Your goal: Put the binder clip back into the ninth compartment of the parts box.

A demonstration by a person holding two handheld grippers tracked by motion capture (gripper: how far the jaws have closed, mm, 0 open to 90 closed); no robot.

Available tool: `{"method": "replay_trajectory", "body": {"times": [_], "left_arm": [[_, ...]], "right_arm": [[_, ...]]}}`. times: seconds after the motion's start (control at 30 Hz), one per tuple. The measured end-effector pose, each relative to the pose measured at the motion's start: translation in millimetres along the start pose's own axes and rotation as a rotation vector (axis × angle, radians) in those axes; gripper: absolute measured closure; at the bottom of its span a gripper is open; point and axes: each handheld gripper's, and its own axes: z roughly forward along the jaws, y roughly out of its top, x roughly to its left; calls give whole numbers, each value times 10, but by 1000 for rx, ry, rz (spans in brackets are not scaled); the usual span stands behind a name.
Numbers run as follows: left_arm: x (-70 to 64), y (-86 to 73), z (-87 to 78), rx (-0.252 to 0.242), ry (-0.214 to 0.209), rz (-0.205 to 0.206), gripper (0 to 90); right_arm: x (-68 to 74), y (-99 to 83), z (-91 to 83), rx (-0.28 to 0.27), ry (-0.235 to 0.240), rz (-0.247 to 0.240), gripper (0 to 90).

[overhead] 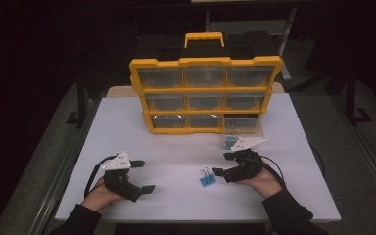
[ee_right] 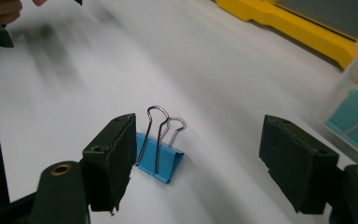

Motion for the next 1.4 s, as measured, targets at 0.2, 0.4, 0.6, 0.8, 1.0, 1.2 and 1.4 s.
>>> {"method": "replay_trajectory", "body": {"times": [0.2, 0.4, 0.6, 0.8, 1.0, 1.2, 1.4], "left_arm": [[-3, -1, 6, 2, 0, 0, 3], [-9, -2, 16, 7, 0, 5, 3], [-8, -2, 16, 9, 1, 7, 3], [-7, -1, 18, 13, 0, 7, 3], [-9, -1, 17, 13, 0, 8, 3], [-8, -1, 17, 11, 0, 7, 3], [-6, -1, 15, 11, 1, 8, 4]], "right_arm": [[27, -27, 141, -5, 47, -15, 291], [31, -38, 277, -19, 83, 7, 349], [44, -30, 383, -14, 98, 2, 434], [38, -24, 467, -16, 127, 10, 543], [28, -38, 538, 15, 154, 30, 630], [14, -47, 562, 31, 193, 39, 747], [-2, -30, 523, 4, 238, 42, 833]]}}
